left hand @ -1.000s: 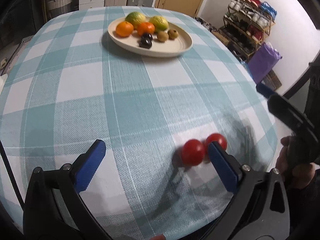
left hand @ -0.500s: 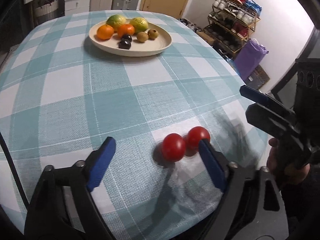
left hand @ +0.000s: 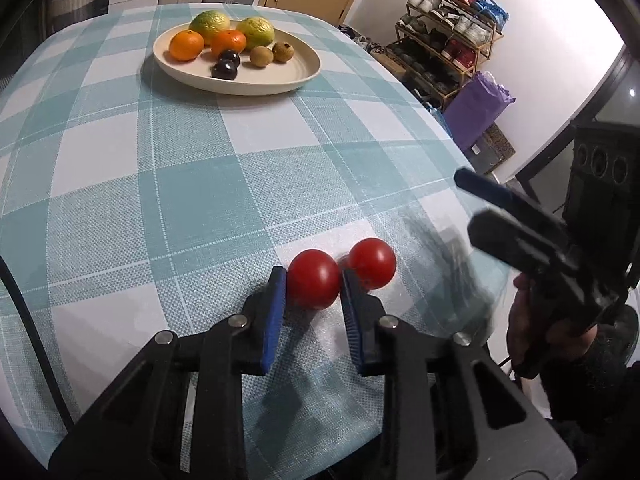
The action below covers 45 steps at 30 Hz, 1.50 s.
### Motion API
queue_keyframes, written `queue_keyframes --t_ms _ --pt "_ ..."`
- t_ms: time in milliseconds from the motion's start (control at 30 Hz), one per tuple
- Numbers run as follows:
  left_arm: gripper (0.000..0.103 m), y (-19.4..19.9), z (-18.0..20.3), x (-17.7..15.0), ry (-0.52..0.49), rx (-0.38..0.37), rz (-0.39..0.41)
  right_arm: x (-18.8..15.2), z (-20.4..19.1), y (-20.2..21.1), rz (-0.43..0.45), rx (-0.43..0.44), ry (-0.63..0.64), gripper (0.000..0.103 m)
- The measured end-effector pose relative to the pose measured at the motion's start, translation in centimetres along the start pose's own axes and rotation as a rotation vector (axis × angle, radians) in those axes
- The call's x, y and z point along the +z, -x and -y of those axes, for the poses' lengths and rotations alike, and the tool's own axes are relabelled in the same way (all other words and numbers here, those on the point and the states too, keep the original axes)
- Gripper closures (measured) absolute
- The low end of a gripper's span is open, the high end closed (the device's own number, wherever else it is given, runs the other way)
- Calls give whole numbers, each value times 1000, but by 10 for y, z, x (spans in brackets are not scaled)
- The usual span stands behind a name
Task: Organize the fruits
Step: 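Close the left gripper around a red tomato, then grasp the second red tomato with the right gripper while the left gripper holds the first, then carry both tomatoes onto the plate and open both grippers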
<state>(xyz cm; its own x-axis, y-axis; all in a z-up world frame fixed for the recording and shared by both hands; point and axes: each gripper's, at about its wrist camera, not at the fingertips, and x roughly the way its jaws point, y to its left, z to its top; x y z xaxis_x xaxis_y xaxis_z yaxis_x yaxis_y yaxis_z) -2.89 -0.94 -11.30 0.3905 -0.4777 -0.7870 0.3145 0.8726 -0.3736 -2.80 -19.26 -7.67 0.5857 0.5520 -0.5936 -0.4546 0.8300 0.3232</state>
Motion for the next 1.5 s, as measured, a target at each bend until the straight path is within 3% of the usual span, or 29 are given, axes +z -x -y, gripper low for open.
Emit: queue_keyframes --t_ms 467,800,1000,1067,1233,1500 --pt "79 28 -33 9 94 24 64 -16 -12 -16 -98 3 13 0" --pt "79 32 -45 8 132 26 75 -25 -29 -29 -114 3 70 2" --pt "79 33 -49 8 141 27 76 -28 -30 -42 -162 3 71 28" --pt "79 33 -52 8 145 27 73 -29 -30 -44 -172 9 70 47" --pt "79 31 -55 10 155 28 70 -30 -33 -48 -185 32 86 70" --pt "79 26 -61 23 169 25 81 -21 -25 -44 -149 36 50 71"
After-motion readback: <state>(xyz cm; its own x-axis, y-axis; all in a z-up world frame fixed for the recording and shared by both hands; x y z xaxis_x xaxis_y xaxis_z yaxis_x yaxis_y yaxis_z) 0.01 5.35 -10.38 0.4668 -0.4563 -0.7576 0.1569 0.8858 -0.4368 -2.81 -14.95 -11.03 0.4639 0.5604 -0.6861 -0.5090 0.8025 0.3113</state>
